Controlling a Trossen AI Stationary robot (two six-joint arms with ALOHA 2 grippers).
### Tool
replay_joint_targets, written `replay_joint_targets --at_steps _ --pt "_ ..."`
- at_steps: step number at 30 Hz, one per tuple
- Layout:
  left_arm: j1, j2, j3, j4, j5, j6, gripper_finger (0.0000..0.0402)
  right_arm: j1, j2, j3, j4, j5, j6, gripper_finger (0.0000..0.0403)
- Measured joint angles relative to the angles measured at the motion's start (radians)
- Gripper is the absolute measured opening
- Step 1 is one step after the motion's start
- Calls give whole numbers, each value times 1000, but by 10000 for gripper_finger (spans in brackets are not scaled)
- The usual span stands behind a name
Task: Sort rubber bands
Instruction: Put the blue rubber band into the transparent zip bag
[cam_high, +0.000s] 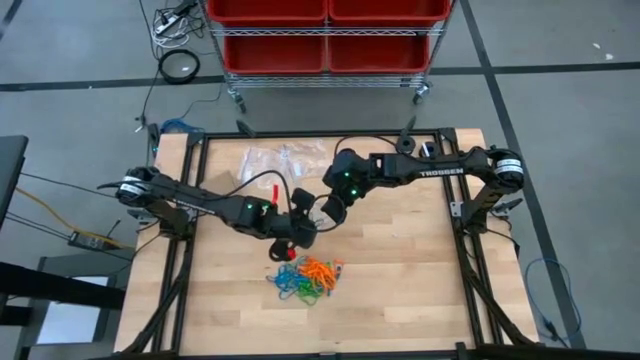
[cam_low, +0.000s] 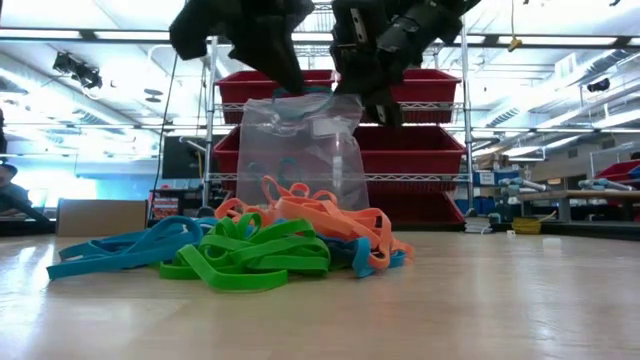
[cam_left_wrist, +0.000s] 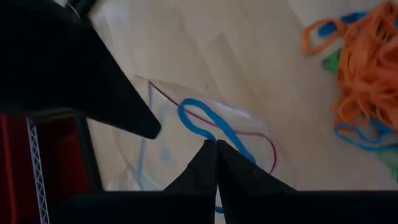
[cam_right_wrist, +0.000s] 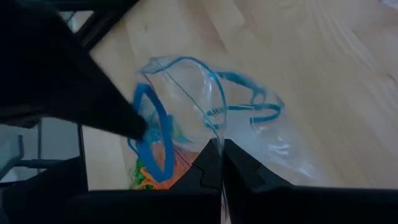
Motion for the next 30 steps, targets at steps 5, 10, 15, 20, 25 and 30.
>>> replay_joint_targets --at_steps 5,10,15,20,25,30 --pt "10 13 0 -17 14 -17 12 0 0 0 12 -8 1 0" --pt "16 28 0 -17 19 -17 12 0 0 0 35 -18 4 0" --pt "28 38 0 -28 -30 -28 14 6 0 0 60 -45 18 0" --pt "28 34 0 -23 -72 -36 39 8 -1 0 62 -58 18 0" --pt "26 34 0 -24 -173 -56 89 7 -11 0 66 -59 18 0" --pt "14 34 10 -46 -289 -73 132 9 -18 0 51 -52 19 0"
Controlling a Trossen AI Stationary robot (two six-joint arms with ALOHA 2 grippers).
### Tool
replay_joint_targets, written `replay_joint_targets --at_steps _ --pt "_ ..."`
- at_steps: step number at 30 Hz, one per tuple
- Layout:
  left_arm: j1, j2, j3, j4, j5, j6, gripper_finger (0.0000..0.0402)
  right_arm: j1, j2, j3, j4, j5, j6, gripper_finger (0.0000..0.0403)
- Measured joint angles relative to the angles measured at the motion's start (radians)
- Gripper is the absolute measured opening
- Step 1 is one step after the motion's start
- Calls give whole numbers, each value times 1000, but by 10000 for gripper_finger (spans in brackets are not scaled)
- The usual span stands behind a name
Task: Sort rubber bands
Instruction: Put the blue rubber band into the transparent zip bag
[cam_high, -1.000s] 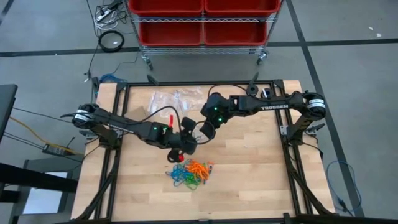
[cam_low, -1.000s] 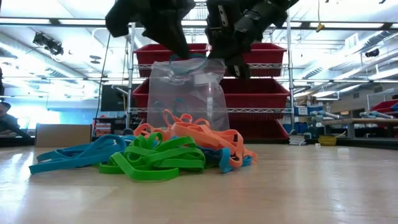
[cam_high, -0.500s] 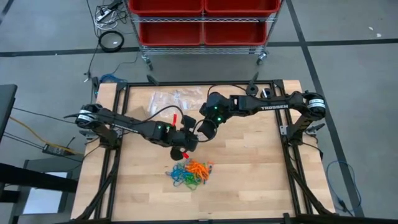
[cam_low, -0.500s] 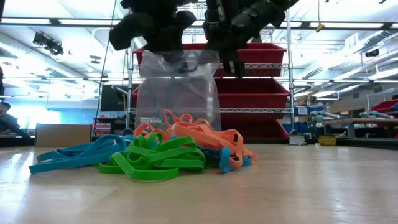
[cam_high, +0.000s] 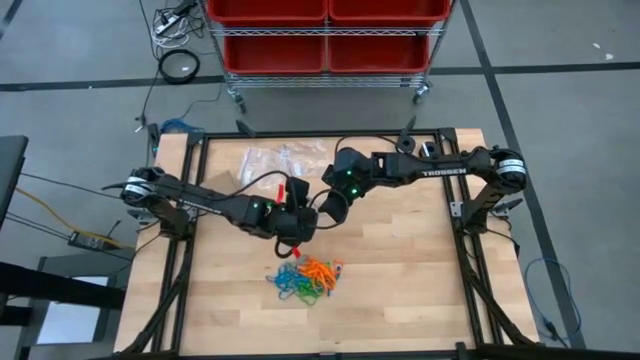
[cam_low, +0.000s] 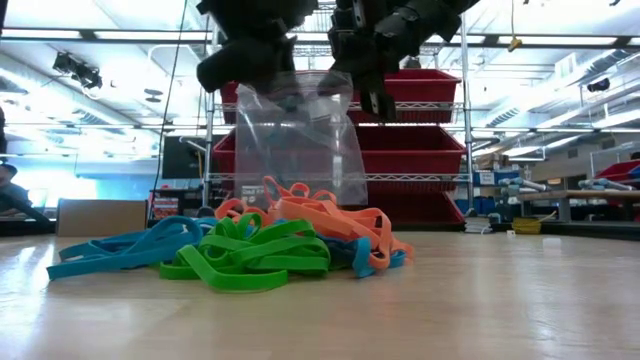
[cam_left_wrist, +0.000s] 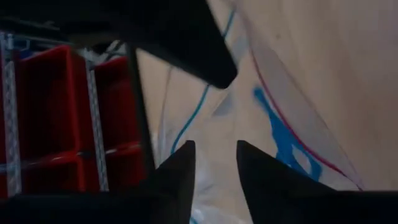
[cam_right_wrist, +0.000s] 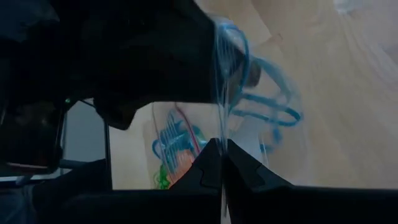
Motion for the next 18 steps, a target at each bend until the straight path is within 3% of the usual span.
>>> replay_joint_targets --at_steps 8,14,18 --pt "-44 0 147 -62 -40 -13 142 0 0 0 -30 19 -9 0" --pt "-55 -2 303 -221 134 -136 142 -21 -12 0 -85 49 -39 0" --pt "-65 -14 344 -338 170 -207 142 -40 -36 0 -139 70 -57 0"
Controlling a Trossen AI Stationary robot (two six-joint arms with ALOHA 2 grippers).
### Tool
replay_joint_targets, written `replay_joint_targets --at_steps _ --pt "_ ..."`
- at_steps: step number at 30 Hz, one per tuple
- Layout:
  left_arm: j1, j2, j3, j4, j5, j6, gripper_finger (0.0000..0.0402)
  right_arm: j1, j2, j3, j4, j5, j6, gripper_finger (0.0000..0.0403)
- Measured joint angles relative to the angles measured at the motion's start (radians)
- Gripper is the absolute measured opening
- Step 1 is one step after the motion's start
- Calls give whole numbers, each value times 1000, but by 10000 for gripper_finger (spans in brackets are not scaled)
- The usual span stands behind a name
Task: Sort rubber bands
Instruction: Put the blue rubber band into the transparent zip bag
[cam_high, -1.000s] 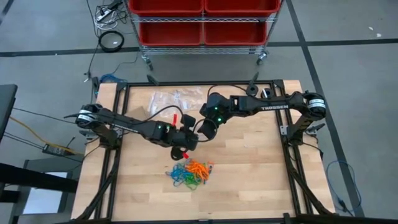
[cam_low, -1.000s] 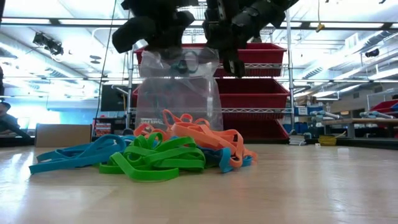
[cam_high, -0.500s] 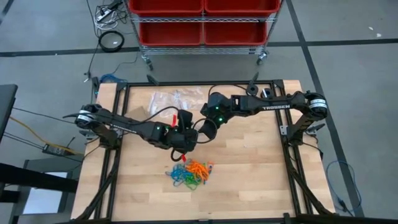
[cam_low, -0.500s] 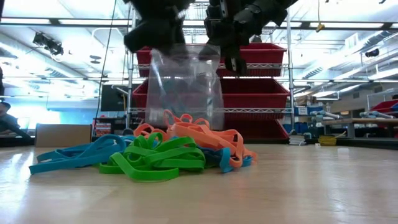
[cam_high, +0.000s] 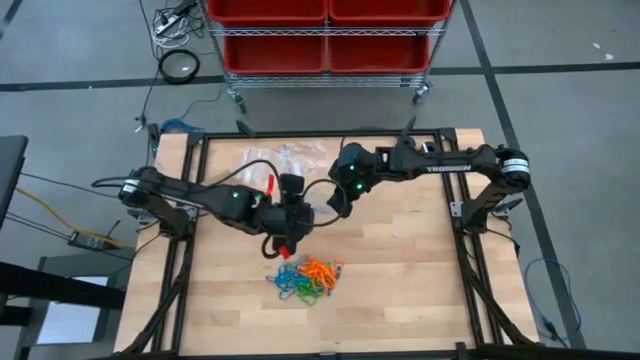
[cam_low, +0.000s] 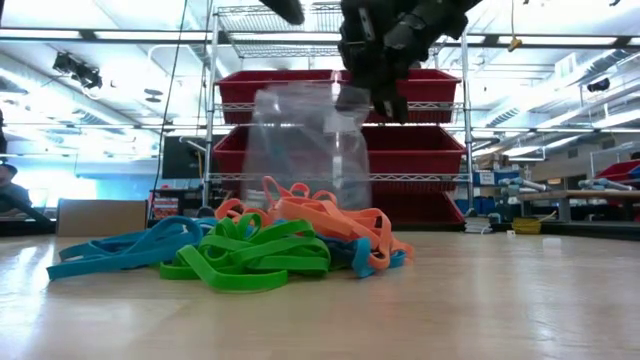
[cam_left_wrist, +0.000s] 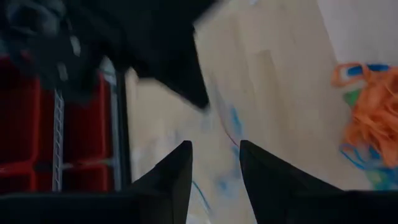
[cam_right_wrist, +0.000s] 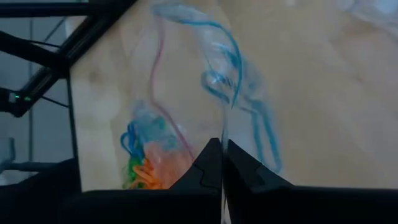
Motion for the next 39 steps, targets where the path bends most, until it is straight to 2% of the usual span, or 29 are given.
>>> replay_joint_targets --at_steps 3,5,8,11,17,23,28,32,35,39 --pt "-8 -33 -31 -14 99 -66 142 -9 -43 0 -58 68 -21 0" --pt "-18 -63 -82 8 200 -105 142 -21 -79 0 -110 131 -38 0" --pt "-49 -117 -206 101 303 -173 142 -44 -142 0 -183 202 -51 0" --pt "-87 -185 -381 224 369 -257 142 -64 -214 0 -241 235 -61 0" --pt "-185 -262 -758 564 395 -448 142 -97 -342 0 -324 261 -86 0" --pt "-231 -236 -1013 889 361 -544 142 -108 -414 0 -346 255 -78 0" --pt "-229 -201 -1121 1042 339 -600 141 -108 -422 0 -346 255 -70 0" --pt "-228 -143 -1159 1166 426 -603 129 -107 -407 0 -342 255 -70 0" --pt "-229 -90 -1161 1227 460 -619 114 -106 -390 0 -341 255 -70 0" --pt "-228 -50 -1158 1252 444 -626 75 -102 -376 0 -333 251 -75 0"
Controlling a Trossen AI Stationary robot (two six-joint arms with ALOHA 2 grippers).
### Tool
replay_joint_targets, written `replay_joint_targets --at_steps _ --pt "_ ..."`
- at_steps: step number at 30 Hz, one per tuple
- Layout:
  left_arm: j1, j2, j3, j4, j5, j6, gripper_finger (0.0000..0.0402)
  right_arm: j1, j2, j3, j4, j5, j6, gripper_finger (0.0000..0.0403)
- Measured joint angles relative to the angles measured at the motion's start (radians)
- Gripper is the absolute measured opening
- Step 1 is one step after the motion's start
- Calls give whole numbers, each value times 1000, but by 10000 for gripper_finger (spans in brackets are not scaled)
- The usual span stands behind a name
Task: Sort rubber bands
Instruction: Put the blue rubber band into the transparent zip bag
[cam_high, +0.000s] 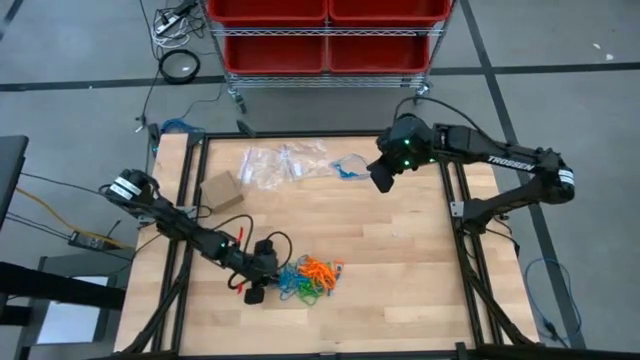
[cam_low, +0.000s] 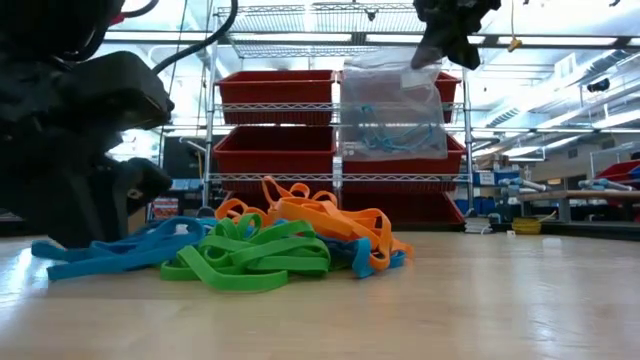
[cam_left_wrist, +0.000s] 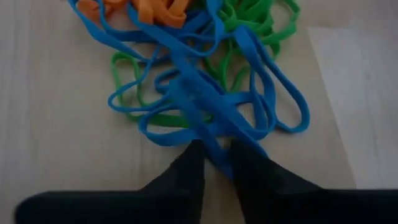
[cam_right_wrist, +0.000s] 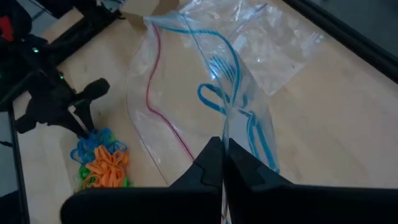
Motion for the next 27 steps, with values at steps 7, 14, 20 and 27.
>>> replay_joint_targets --at_steps 7,14,20,27 --pt "5 -39 21 -69 3 79 6 7 8 0 -2 -7 -6 0" --pt "13 -174 168 -471 -69 180 2 31 12 0 6 -4 -7 0" --pt "16 -269 362 -729 -192 293 1 71 55 0 11 -4 -2 0" --pt "72 -283 449 -837 -182 363 1 126 177 0 27 -4 -8 0"
